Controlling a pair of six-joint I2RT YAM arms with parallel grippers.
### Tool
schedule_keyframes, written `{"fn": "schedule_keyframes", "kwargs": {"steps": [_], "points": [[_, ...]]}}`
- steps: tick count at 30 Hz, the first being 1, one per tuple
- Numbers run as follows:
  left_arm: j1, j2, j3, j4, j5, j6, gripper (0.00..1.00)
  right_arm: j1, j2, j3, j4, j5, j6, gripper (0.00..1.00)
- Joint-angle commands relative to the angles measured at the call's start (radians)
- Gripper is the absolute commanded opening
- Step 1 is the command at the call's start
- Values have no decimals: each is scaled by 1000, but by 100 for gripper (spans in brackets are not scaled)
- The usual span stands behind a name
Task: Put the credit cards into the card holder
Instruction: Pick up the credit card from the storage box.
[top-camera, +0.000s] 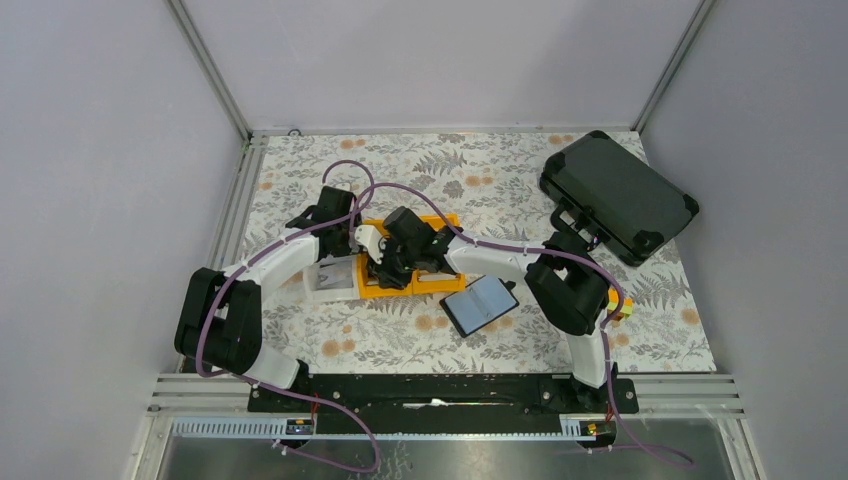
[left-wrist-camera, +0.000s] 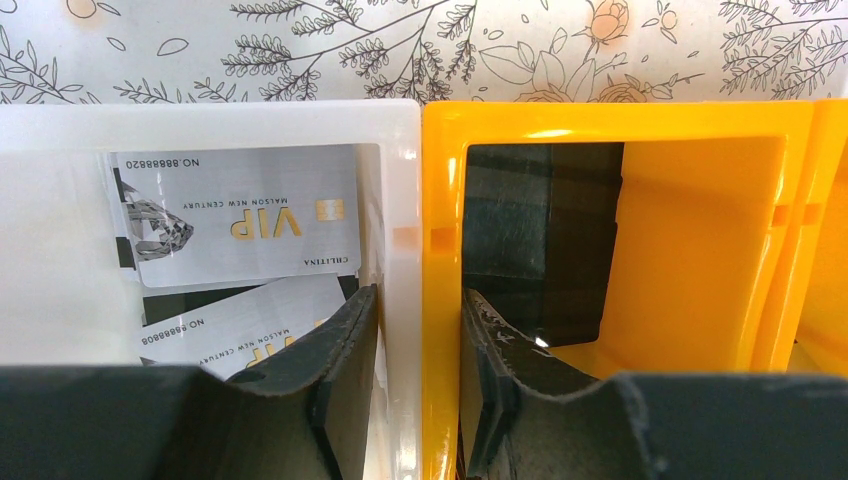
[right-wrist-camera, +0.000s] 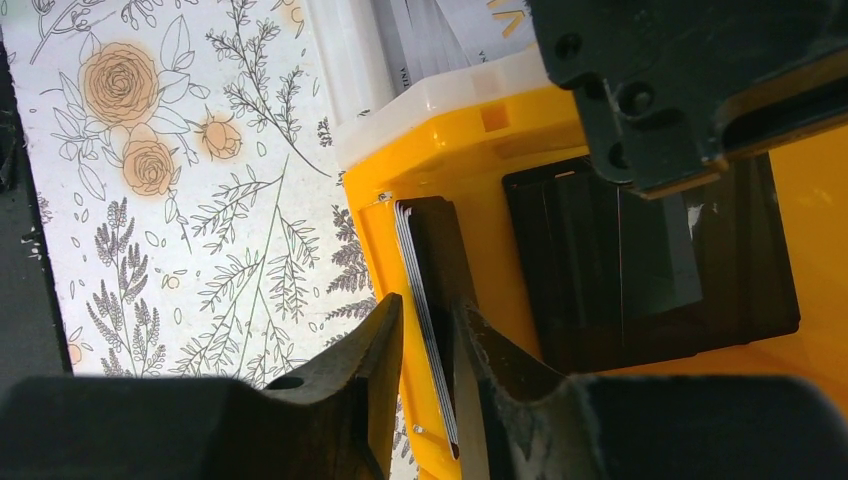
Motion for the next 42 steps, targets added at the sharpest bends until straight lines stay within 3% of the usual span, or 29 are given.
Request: {"fn": "schedule_keyframes", "kwargs": {"steps": [1, 6, 12, 16, 19, 32, 42], "points": [[4, -14, 32, 57, 36, -25, 0, 7, -49, 42, -29, -44, 26, 31], [5, -16, 31, 57, 36, -26, 0, 7, -22, 76, -81, -74, 24, 23], [5, -16, 31, 57, 36, -27, 0, 7, -34, 75, -80, -77, 27, 23], [5, -15, 29, 56, 36, -29, 0, 7, -35, 76, -79, -55, 26, 6], [5, -16, 25, 58, 36, -30, 0, 7, -57, 43, -35, -10, 27, 0], [18, -11, 17, 85, -99, -84, 0, 7, -263, -160, 333, 131, 50, 0], [64, 11, 45, 106, -172, -123, 0, 7, -508, -327, 382, 252, 162, 0]]}}
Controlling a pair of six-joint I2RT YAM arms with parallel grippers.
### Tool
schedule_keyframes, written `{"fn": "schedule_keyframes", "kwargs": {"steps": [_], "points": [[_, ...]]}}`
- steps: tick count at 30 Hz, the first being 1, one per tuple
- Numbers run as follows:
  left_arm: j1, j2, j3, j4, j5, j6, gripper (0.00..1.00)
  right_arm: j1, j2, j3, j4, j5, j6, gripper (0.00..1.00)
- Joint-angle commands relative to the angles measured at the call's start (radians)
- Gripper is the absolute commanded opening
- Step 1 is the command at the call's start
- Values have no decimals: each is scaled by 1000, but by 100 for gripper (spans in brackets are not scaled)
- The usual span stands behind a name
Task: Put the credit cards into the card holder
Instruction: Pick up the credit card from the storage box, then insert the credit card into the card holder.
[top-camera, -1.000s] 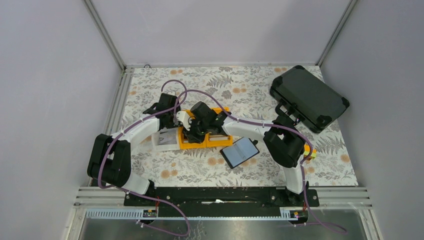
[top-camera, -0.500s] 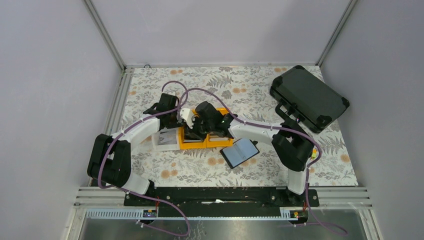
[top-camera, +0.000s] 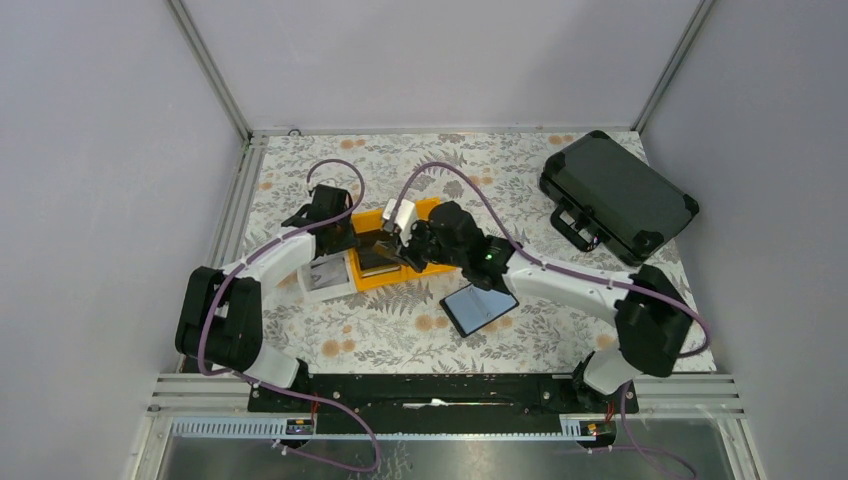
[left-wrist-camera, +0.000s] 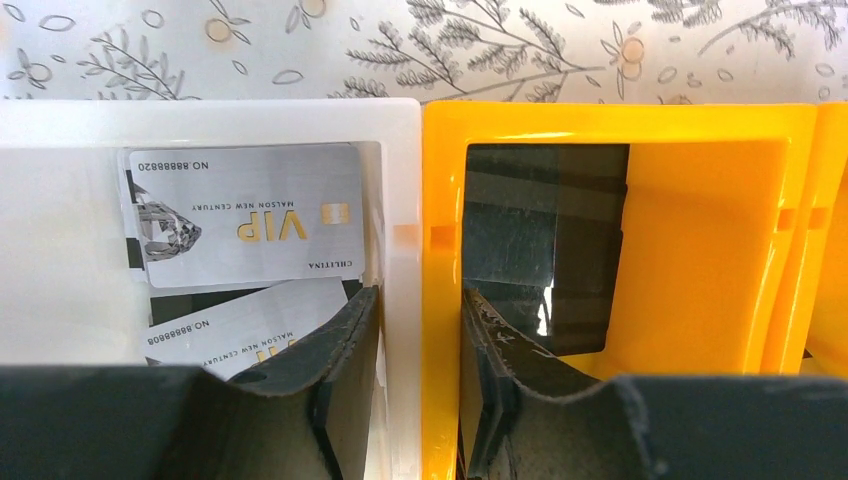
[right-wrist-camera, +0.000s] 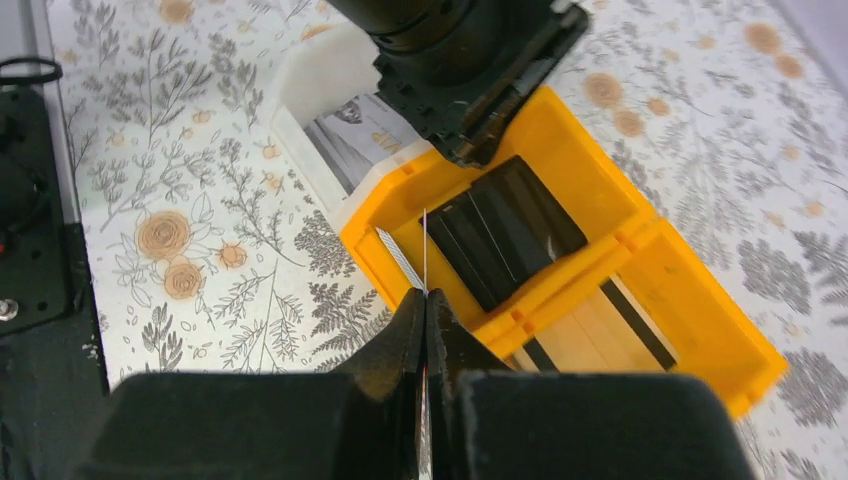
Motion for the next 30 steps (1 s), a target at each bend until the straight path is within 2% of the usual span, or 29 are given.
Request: {"fn": "schedule_keyframes", "kwargs": {"steps": [1, 5, 8, 12, 17, 20, 22, 26, 30], "points": [[28, 9, 53, 94, -74, -39, 0, 6, -141, -67, 56, 127, 89, 0], [46, 30, 102, 93, -93, -35, 0, -14, -242, -140, 23, 261, 160, 0], [49, 37, 136, 90, -90, -19, 0, -89, -313, -202, -11, 253, 240, 0], [49, 20, 175, 81, -69, 12, 21, -259, -409, -309, -40, 138, 398, 0], [49, -25, 220, 31, -62, 29, 62, -459, -424, -399, -66, -39, 522, 0], [45, -63, 229, 7, -60, 28, 80, -554, -391, -431, -55, -161, 573, 0], [42, -88, 232, -10, -59, 25, 85, -589, -370, -443, -56, -222, 595, 0], [14, -138, 209, -35, -34, 9, 87, -609, -350, -474, -57, -288, 632, 0], [-89, -211, 125, -13, 35, -55, 87, -611, -343, -528, -57, -309, 664, 0]]}}
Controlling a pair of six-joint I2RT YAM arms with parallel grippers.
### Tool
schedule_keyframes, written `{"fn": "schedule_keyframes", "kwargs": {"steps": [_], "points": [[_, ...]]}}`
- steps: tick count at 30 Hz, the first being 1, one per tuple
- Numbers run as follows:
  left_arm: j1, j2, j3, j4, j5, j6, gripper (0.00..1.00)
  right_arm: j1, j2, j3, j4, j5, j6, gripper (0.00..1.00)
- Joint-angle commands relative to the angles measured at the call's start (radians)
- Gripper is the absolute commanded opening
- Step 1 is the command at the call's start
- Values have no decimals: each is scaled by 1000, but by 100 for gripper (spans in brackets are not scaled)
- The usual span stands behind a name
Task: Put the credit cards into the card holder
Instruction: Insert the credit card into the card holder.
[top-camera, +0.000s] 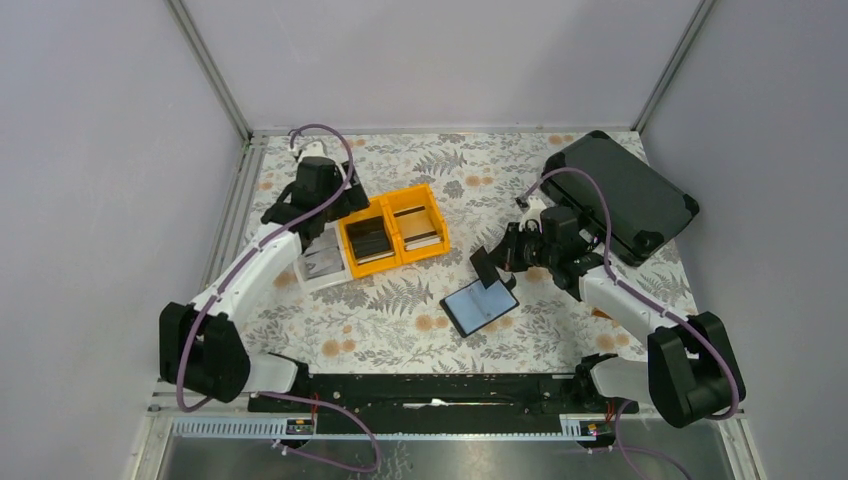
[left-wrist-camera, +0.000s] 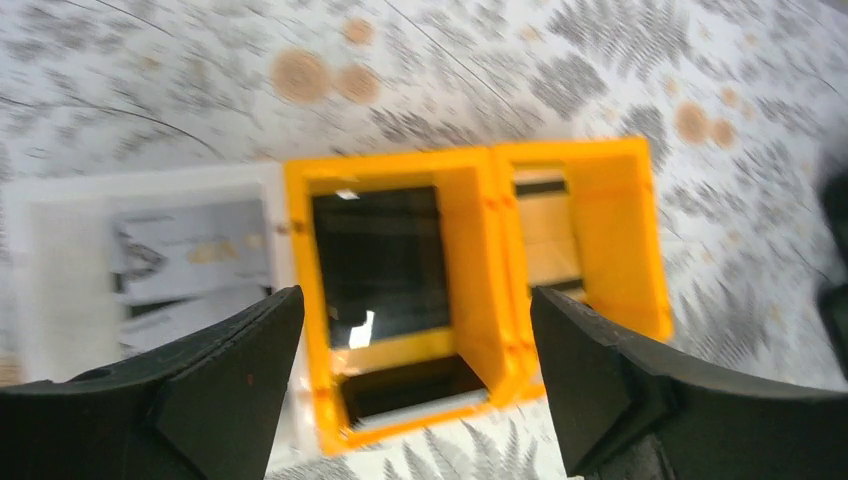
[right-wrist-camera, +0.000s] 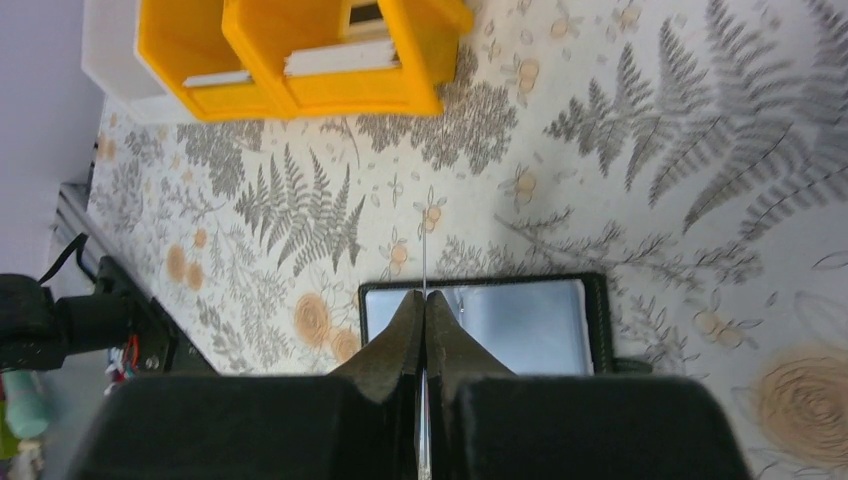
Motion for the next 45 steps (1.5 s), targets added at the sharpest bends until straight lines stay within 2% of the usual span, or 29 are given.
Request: {"fn": "schedule_keyframes", "kwargs": {"steps": [1, 6, 11, 15, 23, 29, 40, 45], "points": [[-115, -96, -80, 34, 111, -85, 87, -4, 7, -52, 13, -89, 63, 0], [-289, -162, -237, 157, 161, -256, 86, -4, 18, -118, 40, -106, 84, 0], [-406, -157, -354, 345, 229, -421, 85, -5, 42, -143, 71, -113, 82, 0], [-471, -93, -400, 450, 255, -499, 82, -3, 42, -174, 100, -118, 76, 0], [-547, 35, -481, 637, 299, -620, 70, -4, 70, -206, 155, -122, 68, 0], [-579, 110, -487, 662, 295, -647, 63, -4, 80, -212, 170, -125, 61, 0], [-602, 123, -522, 586, 247, -673, 63, -3, 71, -234, 160, -114, 101, 0], [-605, 138, -555, 619, 269, -710, 60, 4, 27, -283, 191, -106, 149, 0]]}}
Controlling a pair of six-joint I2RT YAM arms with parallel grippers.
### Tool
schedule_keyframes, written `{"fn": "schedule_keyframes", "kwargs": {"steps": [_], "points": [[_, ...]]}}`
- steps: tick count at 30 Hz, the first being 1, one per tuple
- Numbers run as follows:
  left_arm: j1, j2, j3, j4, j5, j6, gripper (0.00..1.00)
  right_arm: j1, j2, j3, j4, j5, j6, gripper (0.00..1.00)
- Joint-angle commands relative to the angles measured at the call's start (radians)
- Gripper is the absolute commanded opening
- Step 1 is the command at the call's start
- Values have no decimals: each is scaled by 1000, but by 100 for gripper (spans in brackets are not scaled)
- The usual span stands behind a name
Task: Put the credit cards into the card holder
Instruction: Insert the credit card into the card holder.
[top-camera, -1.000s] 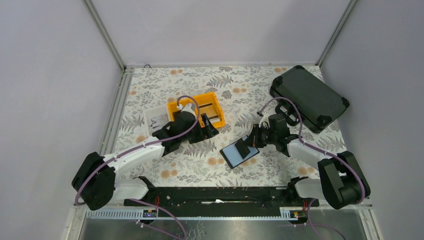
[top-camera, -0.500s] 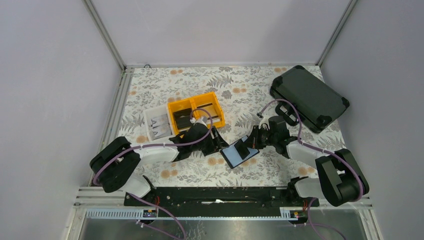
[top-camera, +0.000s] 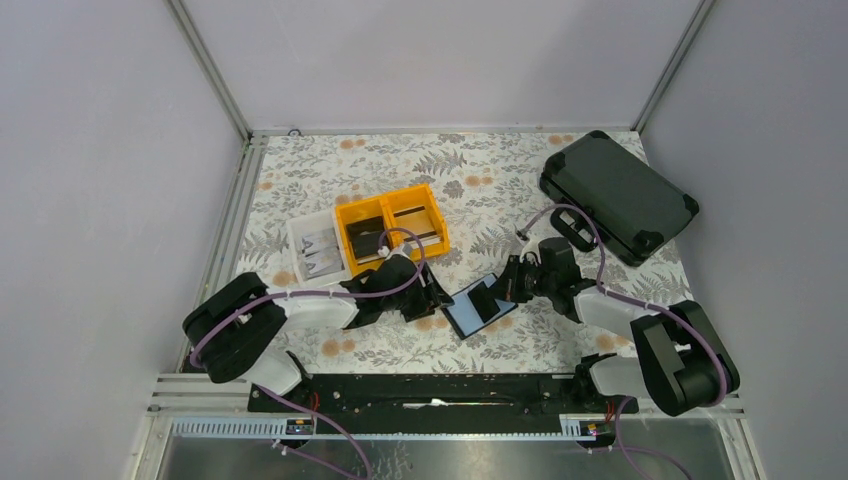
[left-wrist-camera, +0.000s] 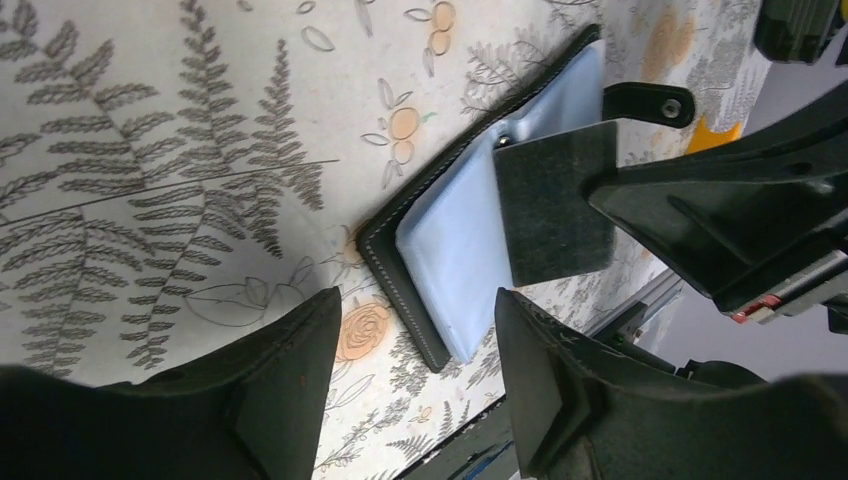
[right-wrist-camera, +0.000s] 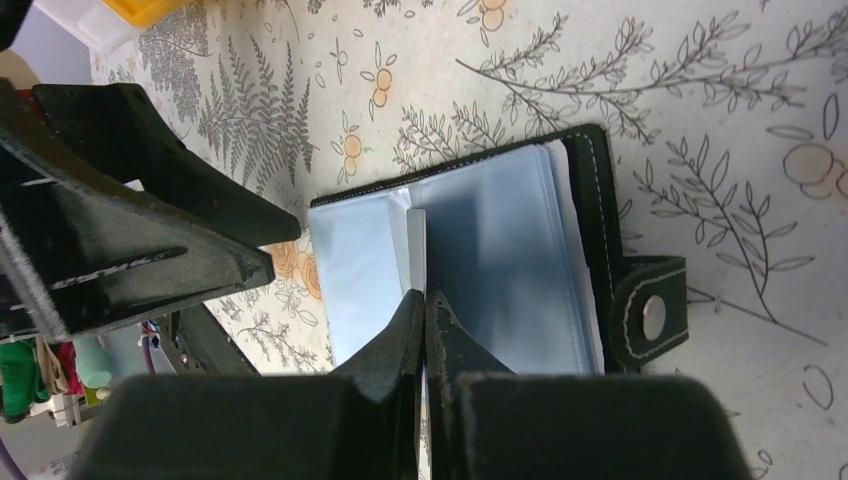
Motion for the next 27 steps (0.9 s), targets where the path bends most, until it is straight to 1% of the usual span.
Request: {"fn": "schedule_keyframes", "kwargs": {"steps": [1, 6, 13, 18, 20, 27], "points": [[-8, 21, -35, 59, 0, -49, 58, 9, -44, -47, 21, -1, 44, 0], [-12, 53, -41, 82, 5, -59, 46, 34, -53, -71, 55, 16, 76, 0], [-12, 82, -56, 108, 2, -65, 35, 90, -43, -84, 114, 65, 118, 0], [-12, 105, -50, 89, -19, -47, 32, 105, -9, -84, 148, 75, 127, 0], [-12, 108, -45, 74, -34, -35, 29, 109, 4, -83, 152, 82, 125, 0], [-11, 115, 8, -48, -139, 39, 27, 113, -7, -65, 103, 153, 84, 0]]}}
